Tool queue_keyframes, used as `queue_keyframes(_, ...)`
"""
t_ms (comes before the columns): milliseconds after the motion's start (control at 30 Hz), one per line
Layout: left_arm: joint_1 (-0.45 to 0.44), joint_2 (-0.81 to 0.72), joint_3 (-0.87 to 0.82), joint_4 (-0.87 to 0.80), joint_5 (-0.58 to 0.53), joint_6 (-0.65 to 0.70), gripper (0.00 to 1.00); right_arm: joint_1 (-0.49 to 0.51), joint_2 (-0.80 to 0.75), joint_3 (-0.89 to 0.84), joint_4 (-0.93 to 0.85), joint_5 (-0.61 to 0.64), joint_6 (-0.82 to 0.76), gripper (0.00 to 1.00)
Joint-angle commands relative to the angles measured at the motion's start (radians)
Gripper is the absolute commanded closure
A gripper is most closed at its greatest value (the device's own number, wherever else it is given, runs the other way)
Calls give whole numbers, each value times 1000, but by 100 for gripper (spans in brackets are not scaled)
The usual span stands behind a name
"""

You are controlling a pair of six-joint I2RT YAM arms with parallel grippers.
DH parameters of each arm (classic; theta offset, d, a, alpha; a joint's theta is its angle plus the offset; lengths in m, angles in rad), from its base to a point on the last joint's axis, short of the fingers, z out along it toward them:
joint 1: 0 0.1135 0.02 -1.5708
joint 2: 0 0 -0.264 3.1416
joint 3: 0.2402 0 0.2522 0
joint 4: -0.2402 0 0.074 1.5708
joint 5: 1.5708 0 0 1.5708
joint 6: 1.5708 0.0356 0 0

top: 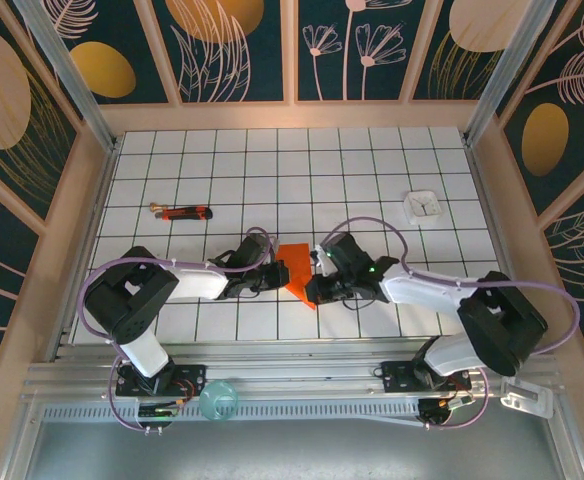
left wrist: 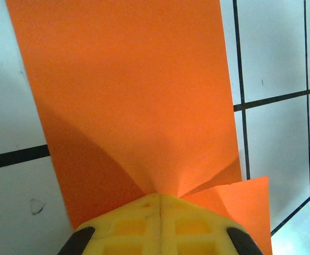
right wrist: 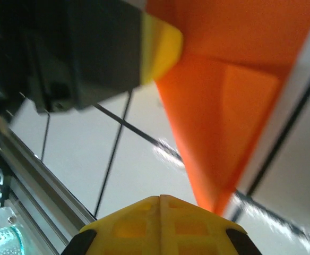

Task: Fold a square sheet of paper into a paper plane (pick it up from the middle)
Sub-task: Third fold the triangle at the center of the table.

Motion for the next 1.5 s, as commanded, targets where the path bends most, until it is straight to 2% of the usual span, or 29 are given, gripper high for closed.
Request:
queue_keyframes(0,4,53,-32,-185,-51,18,100,10,94,50,27,-23,-35,100)
queue_keyframes(233,4,50,-29,-190,-51,18,100,-11,202,33,47,-25,-71,100)
queue_keyframes(533,5,44,-10,-202,-53,23,100,-24,169,-108,74,-24,-47,100)
queue_keyframes(900,4,20,106,-234,-30,22,100,-25,142,-146,95,-24,-25,100)
queue_keyframes(1100,-1,-104,86,-147,31,-81,84,-28,147,-154,105,-17,-19,100)
queue_keyframes(1167,-18,-128,58,-114,42,-126,81,-30,146,-154,106,-15,-19,100)
queue_keyframes(1200,-29,-131,53,-118,41,-140,82,-30,148,-152,105,-15,-21,100)
queue_keyframes(1367,-94,-100,31,-73,55,-213,100,-39,148,-154,95,-10,-31,100)
queue_keyframes(1467,-123,-55,36,-50,59,-248,100,-43,146,-151,89,-8,-37,100)
